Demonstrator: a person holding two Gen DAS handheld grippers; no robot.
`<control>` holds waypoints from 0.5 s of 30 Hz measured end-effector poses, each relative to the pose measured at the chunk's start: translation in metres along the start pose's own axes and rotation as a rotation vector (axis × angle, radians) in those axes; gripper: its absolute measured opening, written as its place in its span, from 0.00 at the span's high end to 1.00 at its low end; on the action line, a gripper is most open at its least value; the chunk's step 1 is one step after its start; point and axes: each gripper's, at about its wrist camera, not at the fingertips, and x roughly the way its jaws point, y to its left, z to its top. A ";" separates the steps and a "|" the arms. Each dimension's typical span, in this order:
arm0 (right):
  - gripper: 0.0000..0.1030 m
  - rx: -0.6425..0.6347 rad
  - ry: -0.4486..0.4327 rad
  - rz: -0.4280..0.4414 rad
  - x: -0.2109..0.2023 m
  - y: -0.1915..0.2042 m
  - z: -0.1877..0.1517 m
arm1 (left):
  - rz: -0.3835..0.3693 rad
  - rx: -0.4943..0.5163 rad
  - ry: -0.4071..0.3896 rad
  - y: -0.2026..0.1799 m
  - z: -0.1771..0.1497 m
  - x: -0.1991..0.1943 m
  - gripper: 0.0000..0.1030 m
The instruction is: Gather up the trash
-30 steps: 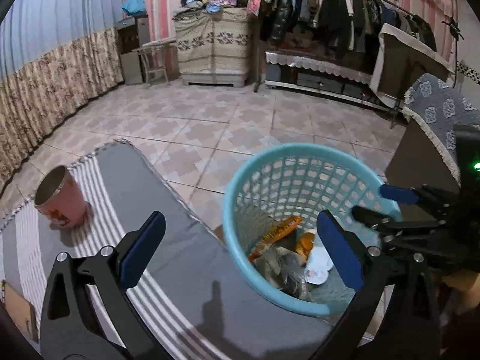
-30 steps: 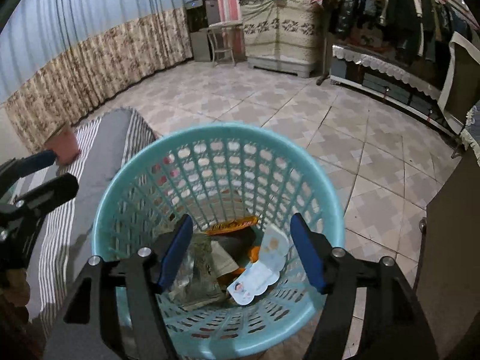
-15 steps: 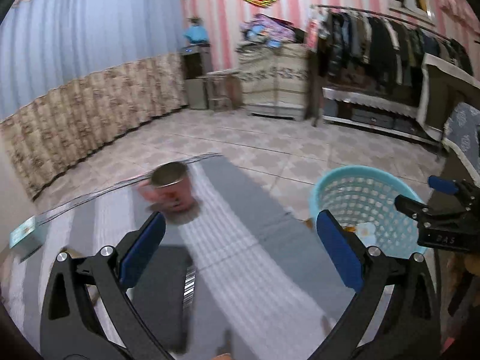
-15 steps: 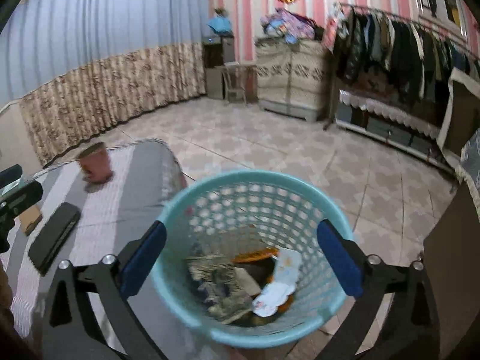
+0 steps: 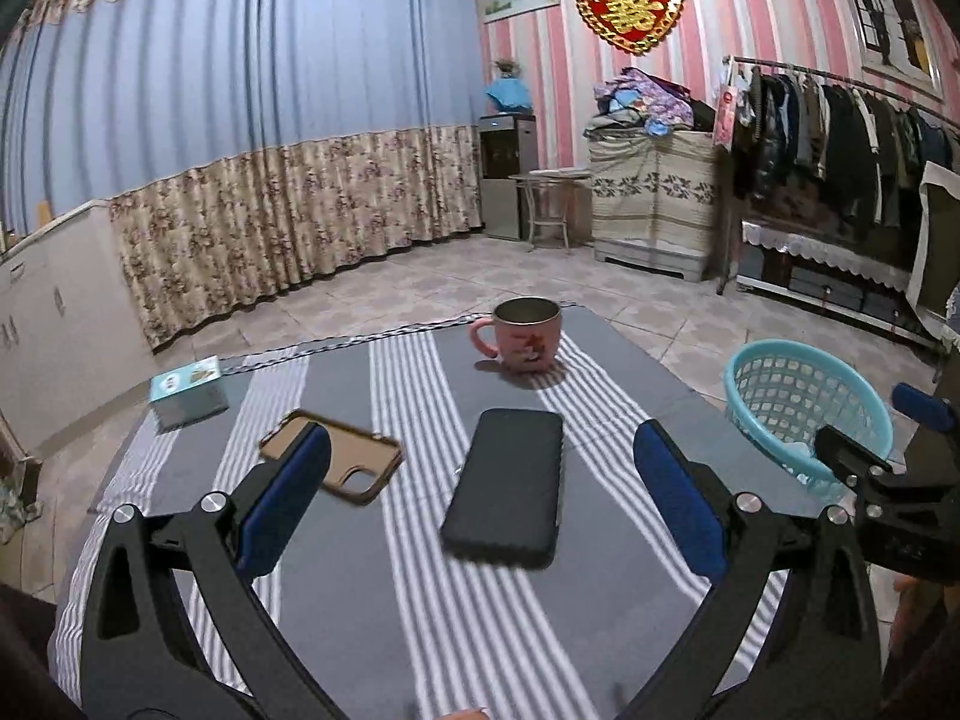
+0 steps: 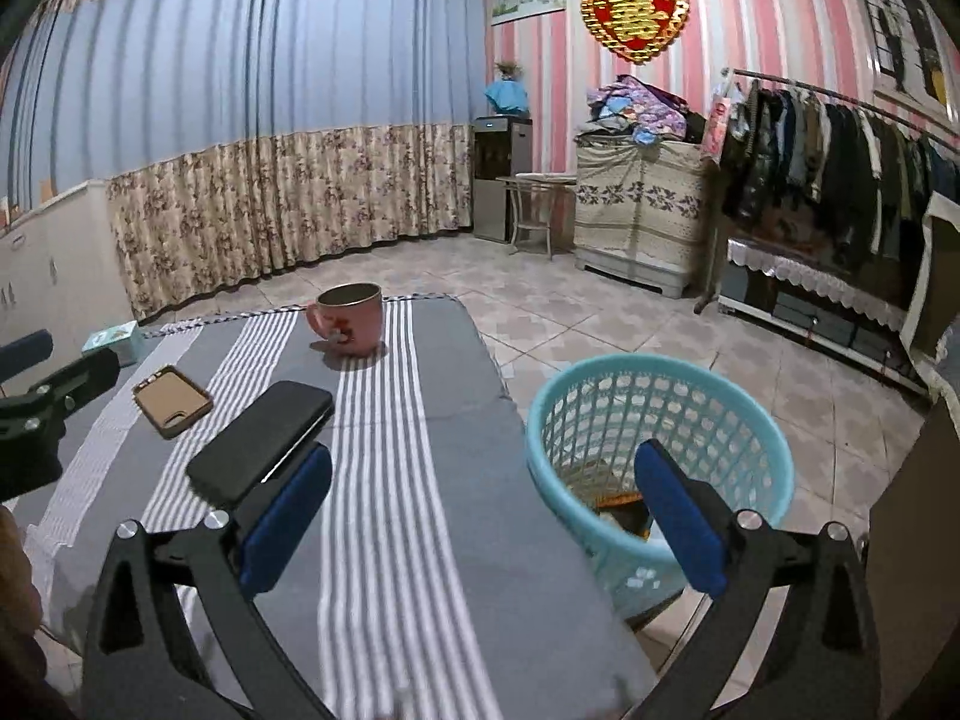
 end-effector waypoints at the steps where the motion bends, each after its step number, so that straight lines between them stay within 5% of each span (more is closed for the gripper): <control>1: 0.04 0.001 0.000 0.000 -0.003 0.002 -0.003 | 0.011 -0.002 -0.005 0.002 -0.002 -0.004 0.05; 15: 0.04 0.029 -0.062 0.000 -0.031 0.012 -0.001 | 0.009 -0.008 -0.024 0.005 -0.028 -0.030 0.05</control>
